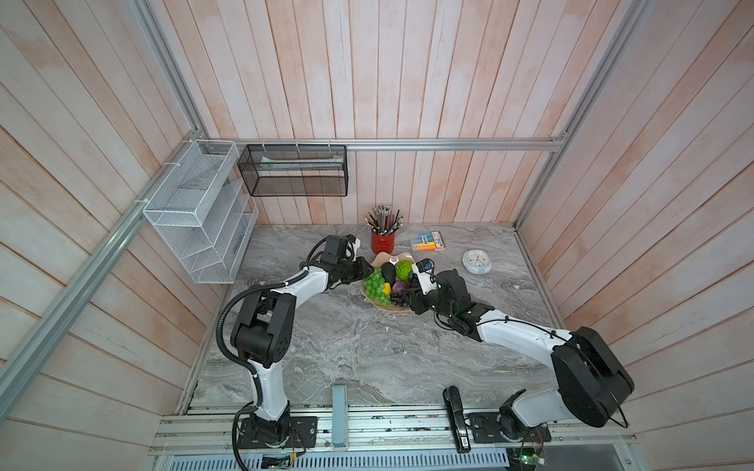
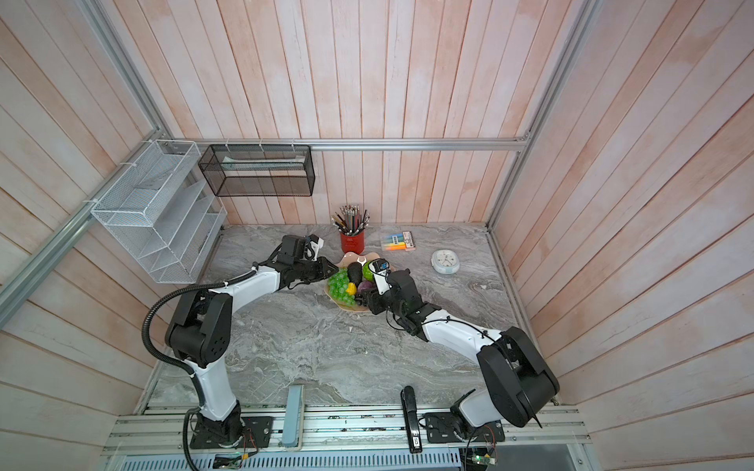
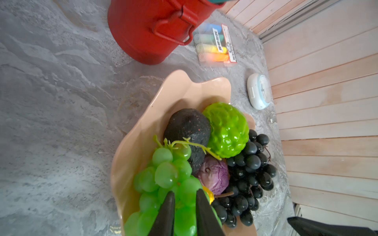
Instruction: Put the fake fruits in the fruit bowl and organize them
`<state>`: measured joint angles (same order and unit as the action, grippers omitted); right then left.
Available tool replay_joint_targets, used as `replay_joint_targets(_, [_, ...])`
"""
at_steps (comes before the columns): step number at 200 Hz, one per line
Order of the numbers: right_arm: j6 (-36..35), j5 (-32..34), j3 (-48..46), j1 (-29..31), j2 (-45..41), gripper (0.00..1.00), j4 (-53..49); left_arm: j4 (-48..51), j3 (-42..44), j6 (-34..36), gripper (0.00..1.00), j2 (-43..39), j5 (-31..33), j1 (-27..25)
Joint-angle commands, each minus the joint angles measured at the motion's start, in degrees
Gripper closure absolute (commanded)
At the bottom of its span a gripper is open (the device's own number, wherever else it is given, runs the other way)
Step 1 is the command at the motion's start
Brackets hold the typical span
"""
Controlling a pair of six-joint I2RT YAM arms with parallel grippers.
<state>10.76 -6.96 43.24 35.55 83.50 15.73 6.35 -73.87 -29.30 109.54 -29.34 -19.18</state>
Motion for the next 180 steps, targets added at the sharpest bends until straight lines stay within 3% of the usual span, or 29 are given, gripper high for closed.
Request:
replay_joint_targets(1, [0.5, -0.2, 1.2, 0.3, 0.4, 0.52, -1.2, -3.5, 1.4, -1.2, 0.78, 0.8, -2.5, 1.0])
replay_joint_targets(61, [1.3, -0.5, 1.7, 0.4, 0.2, 0.52, -0.1, 0.4, 3.9, 0.9, 0.73, -5.1, 3.0, 2.1])
replay_joint_targets(180, [1.6, -1.8, 2.1, 0.5, 2.7, 0.52, 0.2, -4.4, 10.0, -0.5, 0.74, -4.8, -0.3, -0.7])
